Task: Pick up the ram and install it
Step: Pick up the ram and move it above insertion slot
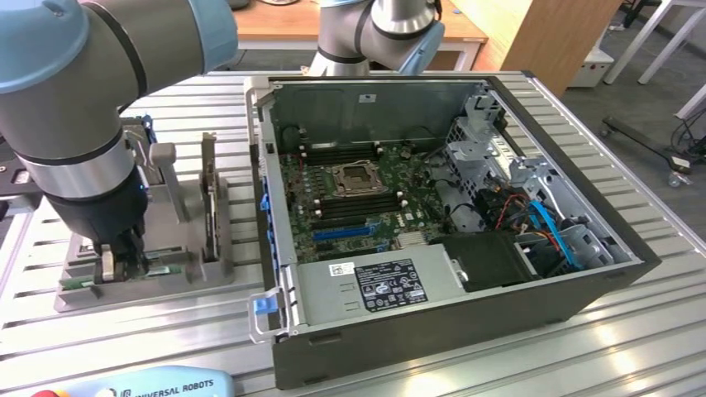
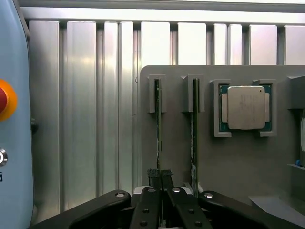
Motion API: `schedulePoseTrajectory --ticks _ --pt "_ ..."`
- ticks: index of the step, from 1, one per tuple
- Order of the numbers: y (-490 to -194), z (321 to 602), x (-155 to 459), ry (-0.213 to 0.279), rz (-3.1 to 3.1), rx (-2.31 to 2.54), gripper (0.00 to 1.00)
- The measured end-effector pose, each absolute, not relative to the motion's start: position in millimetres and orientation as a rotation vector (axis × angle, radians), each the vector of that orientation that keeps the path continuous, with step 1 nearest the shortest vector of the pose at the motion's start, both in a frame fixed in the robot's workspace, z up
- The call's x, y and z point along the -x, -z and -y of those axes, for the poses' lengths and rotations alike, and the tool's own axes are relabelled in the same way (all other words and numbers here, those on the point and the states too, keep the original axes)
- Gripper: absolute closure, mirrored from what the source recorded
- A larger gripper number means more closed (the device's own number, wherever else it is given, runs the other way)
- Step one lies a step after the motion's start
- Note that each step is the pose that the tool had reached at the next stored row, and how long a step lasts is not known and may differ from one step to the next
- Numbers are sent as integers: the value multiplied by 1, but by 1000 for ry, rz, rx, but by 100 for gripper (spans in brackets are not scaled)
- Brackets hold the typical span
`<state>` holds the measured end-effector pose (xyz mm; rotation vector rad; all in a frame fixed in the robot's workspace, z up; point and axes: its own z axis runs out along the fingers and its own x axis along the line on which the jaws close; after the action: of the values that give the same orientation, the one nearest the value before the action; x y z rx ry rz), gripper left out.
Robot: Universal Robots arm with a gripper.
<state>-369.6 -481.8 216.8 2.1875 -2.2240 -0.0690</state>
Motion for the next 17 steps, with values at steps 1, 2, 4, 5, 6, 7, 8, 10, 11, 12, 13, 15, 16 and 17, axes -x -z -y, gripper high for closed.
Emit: schedulePoseTrajectory --ticks 1,2,4,5,6,7,8,10,11,12,13,15,16,17 --pt "-219 482 370 69 2224 -2188 88" --pt "-221 482 370 69 2224 -2188 88" --pt "-225 482 370 69 2224 -2187 88" --pt "-227 482 370 69 2224 -2187 88" --pt "-229 482 370 69 2224 -2188 88" --pt "-231 482 370 69 2224 -2187 88" --pt "-233 482 370 69 2224 -2188 88" --pt "-237 482 370 69 2224 -2187 88" --pt "-240 482 370 69 2224 -2188 88" --pt "-242 482 370 69 2224 -2187 88" --pt "-244 482 370 69 2224 -2187 88" --pt "-248 482 370 69 2224 -2188 88" --pt "-251 482 370 69 2224 -2188 88" --pt "-253 482 370 69 2224 -2188 88"
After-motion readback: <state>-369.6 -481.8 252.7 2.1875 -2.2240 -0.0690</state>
